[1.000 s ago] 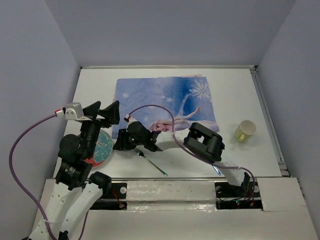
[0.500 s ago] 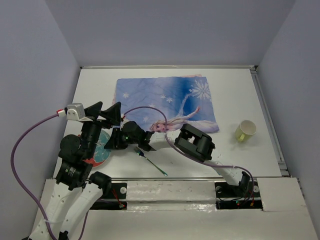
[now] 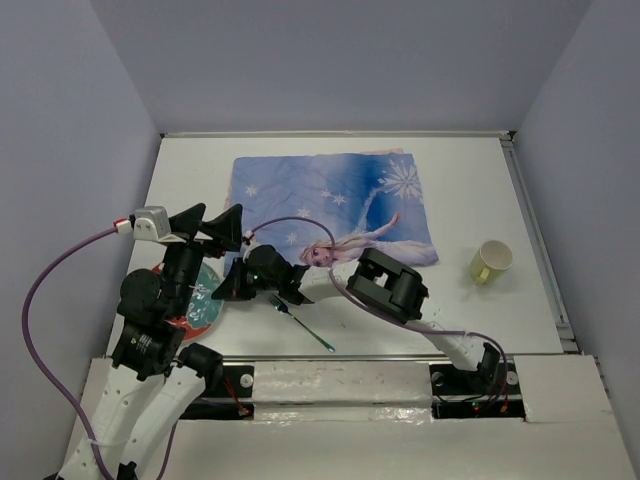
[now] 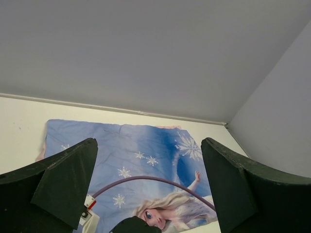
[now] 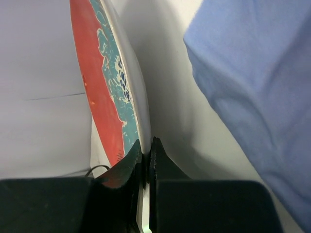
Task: Set the dinner table for one person
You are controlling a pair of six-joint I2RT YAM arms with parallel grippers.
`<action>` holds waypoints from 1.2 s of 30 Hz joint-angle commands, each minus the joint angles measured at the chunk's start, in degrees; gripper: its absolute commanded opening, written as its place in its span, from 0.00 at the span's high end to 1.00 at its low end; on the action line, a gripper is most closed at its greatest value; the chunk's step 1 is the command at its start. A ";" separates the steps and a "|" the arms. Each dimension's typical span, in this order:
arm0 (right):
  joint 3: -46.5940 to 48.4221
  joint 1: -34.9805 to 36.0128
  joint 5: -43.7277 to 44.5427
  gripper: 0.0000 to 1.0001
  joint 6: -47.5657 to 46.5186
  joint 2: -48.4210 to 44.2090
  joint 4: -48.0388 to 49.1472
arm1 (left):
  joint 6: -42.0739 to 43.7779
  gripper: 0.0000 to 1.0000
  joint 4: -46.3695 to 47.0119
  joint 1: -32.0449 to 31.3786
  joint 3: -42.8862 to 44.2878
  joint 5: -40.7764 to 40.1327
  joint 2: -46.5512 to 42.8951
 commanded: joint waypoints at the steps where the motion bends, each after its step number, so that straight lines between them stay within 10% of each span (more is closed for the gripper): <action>1: -5.30 0.42 2.76 1.00 -4.86 -6.03 3.54 | 1.81 0.01 2.74 0.19 -0.22 -0.42 -1.07; 21: -25.50 -19.06 -7.08 1.00 -0.83 -34.87 20.23 | 3.66 0.01 1.07 0.72 0.93 -12.12 -4.33; 36: -31.50 -38.87 -3.73 1.00 -7.41 -36.37 9.69 | 2.60 0.01 0.72 0.81 0.49 -6.14 0.16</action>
